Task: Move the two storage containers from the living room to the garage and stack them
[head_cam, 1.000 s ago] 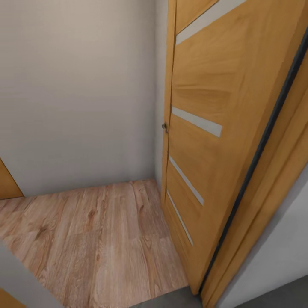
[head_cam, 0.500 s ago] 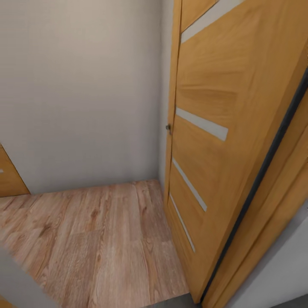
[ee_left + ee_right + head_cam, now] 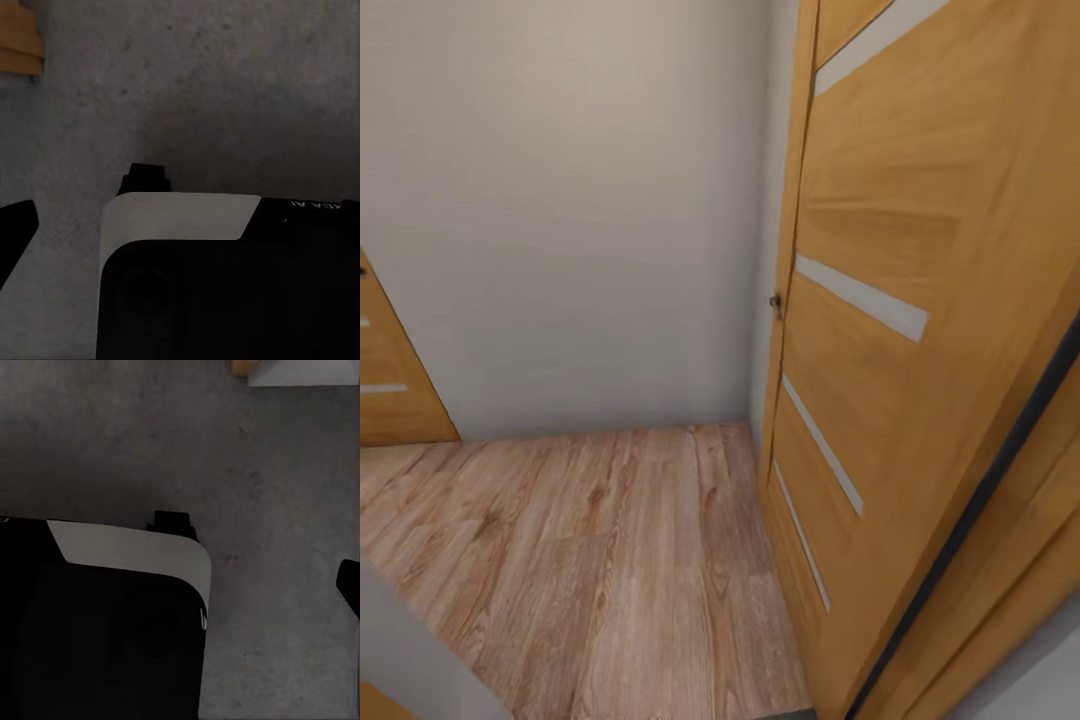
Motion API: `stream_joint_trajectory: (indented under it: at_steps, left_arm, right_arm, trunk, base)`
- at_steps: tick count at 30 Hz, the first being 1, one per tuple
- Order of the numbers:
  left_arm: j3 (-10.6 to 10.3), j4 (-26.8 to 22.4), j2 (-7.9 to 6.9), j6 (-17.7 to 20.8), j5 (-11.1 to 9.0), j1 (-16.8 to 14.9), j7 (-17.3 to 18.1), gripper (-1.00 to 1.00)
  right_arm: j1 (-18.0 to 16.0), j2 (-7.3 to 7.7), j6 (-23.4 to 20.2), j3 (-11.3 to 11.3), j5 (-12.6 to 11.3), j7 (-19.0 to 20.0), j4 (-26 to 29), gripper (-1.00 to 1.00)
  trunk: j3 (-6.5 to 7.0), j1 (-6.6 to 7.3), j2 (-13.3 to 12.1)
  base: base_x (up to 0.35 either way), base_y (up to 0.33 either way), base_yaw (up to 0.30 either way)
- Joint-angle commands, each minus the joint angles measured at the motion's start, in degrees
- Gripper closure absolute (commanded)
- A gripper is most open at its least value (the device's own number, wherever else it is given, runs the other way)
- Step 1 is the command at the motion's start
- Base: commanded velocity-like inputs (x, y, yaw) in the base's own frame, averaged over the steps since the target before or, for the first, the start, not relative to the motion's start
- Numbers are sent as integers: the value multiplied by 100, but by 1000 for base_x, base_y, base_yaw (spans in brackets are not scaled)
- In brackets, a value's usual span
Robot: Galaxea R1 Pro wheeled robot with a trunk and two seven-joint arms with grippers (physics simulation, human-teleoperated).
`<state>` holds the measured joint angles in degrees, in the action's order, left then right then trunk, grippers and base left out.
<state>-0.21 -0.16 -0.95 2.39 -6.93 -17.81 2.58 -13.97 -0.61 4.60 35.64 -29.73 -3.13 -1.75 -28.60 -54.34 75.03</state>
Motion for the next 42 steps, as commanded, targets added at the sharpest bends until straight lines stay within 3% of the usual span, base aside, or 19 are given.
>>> stream_joint_trajectory:
  at_steps: [1, 21, 27, 42]
  left_arm:
    - [-5, -2, -1, 25, -60, -3, 24, -100]
    - [-6, -2, -1, 25, -63, -3, 24, -100]
    - [-12, -3, -7, 25, -60, -3, 24, -100]
    - [-14, -2, -19, 25, -31, -3, 24, -100]
  right_arm:
    - [-7, -6, 32, 48, -50, -3, -18, -100]
    - [-5, -8, 32, 48, -50, -3, -18, -100]
    - [-3, -2, 32, 48, -50, -3, -18, -100]
    - [-6, -1, 32, 48, -50, -3, -18, -100]
  trunk:
    - [-5, 0, 3]
    - [-5, 0, 3]
    - [-5, 0, 3]
    - [-5, 0, 3]
  base:
    - [1, -1, 273]
    - [0, 0, 271]
    - [87, 0, 55]
    - [312, 0, 1]
